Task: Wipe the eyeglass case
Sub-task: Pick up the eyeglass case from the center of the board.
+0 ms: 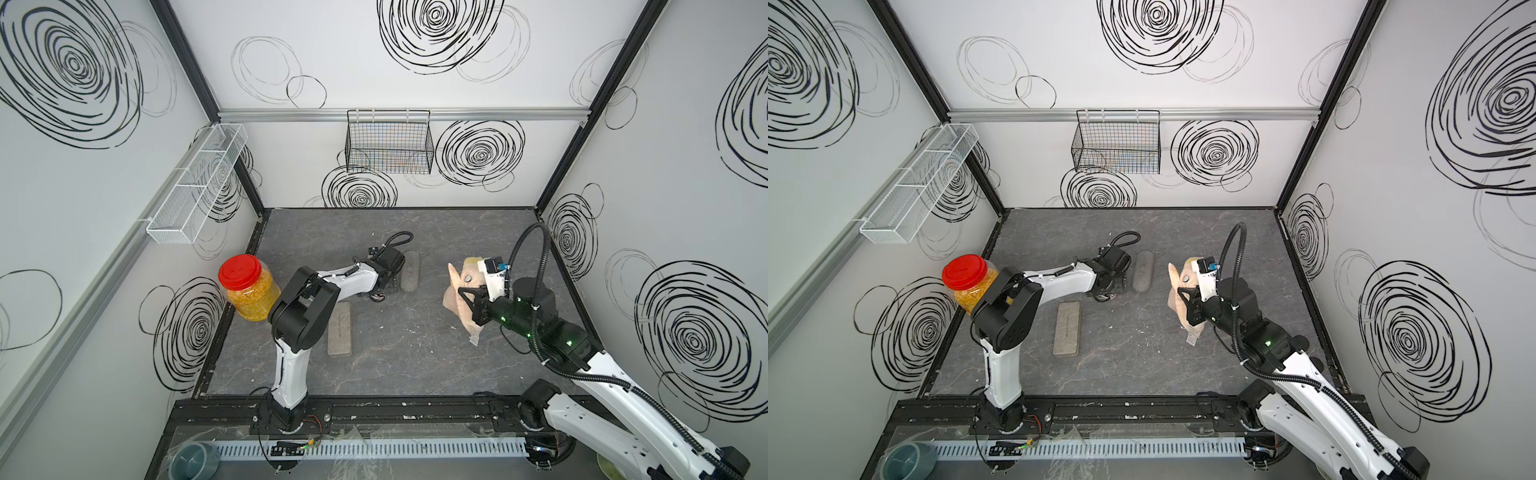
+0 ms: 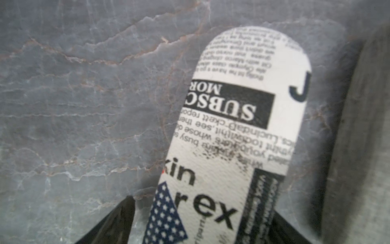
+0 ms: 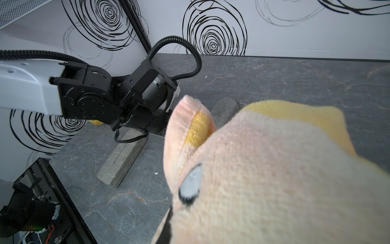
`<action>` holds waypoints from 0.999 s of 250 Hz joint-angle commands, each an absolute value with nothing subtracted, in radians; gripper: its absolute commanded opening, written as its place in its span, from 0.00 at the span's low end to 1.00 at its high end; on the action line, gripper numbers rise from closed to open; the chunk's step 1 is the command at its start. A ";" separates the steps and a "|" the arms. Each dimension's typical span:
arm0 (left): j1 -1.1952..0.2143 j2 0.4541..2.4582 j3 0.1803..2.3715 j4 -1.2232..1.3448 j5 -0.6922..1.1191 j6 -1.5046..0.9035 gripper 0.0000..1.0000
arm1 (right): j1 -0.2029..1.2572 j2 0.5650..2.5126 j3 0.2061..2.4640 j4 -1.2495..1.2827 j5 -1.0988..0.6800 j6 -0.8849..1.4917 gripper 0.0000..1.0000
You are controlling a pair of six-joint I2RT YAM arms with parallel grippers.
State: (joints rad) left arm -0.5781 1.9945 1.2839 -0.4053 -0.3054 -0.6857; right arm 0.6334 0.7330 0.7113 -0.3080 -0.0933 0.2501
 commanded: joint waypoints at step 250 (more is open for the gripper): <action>-0.740 1.456 0.986 -0.230 0.213 -0.037 0.62 | 0.511 1.165 0.941 -0.146 -0.490 0.222 0.04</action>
